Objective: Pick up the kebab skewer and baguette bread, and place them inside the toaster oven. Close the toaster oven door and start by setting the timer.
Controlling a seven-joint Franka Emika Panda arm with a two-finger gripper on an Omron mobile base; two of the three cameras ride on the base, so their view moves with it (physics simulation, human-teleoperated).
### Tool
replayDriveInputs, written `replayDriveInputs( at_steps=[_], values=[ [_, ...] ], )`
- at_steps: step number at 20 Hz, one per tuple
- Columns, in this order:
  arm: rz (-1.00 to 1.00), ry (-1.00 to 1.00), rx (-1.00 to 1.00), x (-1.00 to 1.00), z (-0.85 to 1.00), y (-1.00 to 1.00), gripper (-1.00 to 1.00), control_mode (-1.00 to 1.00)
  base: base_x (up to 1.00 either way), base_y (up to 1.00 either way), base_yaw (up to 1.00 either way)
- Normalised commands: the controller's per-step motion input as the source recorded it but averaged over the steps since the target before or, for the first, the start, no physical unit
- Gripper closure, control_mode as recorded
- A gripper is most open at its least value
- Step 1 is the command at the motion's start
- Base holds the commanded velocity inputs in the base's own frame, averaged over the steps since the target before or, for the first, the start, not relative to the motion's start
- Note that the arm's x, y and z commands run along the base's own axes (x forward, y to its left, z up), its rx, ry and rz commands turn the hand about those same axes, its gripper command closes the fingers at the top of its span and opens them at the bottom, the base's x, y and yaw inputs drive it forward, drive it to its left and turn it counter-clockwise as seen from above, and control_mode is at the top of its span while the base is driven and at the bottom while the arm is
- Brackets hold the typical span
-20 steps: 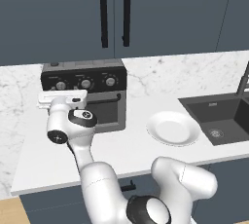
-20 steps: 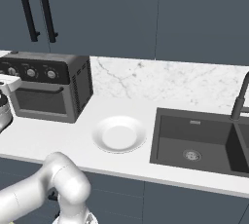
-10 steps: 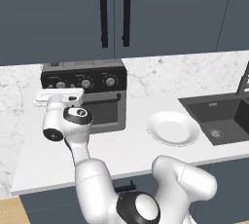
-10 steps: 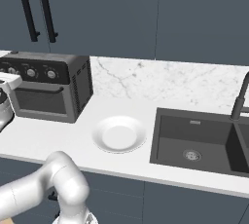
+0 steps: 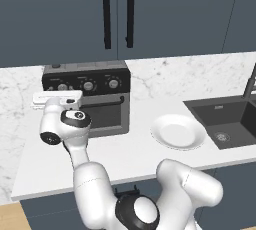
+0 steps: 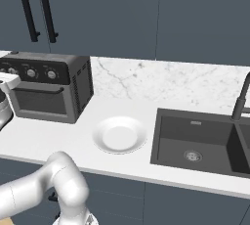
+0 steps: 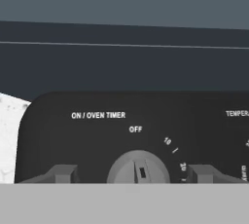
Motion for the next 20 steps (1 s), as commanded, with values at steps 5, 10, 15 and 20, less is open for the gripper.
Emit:
replayDriveInputs(
  at_steps=[5, 10, 15, 20],
  values=[
    [-0.01, -0.01, 0.0, 0.01, -0.04, 0.0, -1.0, -1.0, 0.0, 0.0, 0.0],
    [-0.01, -0.04, 0.0, 0.0, 0.0, 0.0, -1.0, -1.0, 0.0, 0.0, 0.0],
    [0.0, -0.03, 0.0, 0.0, 0.0, 0.0, -1.0, -1.0, 0.0, 0.0, 0.0],
    [0.0, -0.02, 0.0, 0.0, 0.0, 0.0, -1.0, -1.0, 0.0, 0.0, 0.0]
  ],
)
